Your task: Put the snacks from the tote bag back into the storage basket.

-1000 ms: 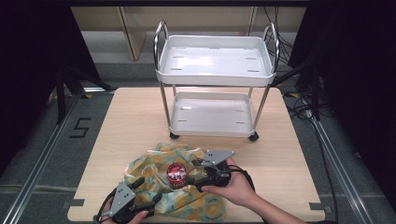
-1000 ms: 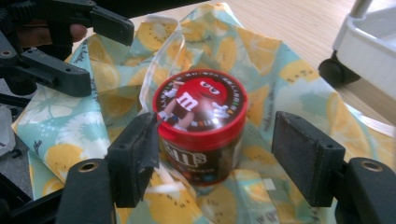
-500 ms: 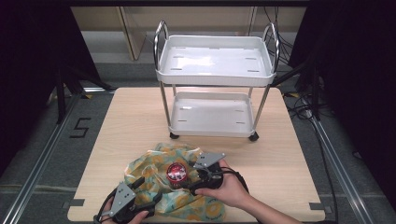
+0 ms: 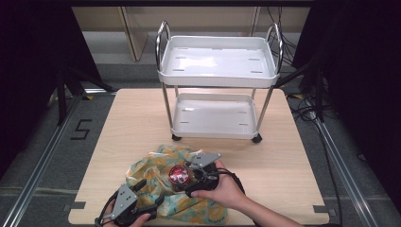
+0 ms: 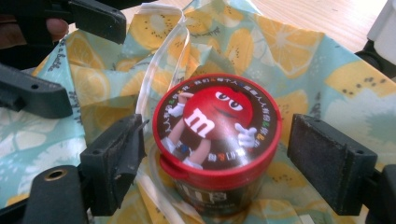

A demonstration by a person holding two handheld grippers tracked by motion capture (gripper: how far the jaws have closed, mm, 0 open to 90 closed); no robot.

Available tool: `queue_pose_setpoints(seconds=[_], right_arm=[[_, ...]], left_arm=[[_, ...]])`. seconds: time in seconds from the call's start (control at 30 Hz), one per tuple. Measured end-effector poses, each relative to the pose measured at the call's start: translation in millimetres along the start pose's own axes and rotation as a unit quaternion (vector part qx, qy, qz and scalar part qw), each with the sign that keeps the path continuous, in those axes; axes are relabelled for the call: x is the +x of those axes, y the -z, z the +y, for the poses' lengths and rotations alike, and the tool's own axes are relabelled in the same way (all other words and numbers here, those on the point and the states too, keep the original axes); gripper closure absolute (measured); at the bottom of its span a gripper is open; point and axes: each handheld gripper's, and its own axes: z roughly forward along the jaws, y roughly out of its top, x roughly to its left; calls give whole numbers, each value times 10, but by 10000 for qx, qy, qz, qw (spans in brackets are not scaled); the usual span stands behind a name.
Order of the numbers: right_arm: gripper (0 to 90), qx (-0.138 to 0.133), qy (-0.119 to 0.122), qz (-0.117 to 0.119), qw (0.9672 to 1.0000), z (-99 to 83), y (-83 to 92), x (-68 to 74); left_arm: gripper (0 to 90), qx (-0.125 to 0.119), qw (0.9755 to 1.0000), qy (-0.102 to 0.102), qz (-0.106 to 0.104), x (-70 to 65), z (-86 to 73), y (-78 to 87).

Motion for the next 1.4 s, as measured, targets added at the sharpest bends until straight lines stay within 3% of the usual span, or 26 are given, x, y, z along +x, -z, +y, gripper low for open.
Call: queue_pose_setpoints(seconds=[0.83,1.4], right_arm=[[168,151,-47,-72,9998,35,-201,11],[216,157,-110,-84,9998,11,-283,7]], left_arm=[[200,101,9999,-18,22,4,3,3],[200,49,10000,10,-13,-5,-2,-9]])
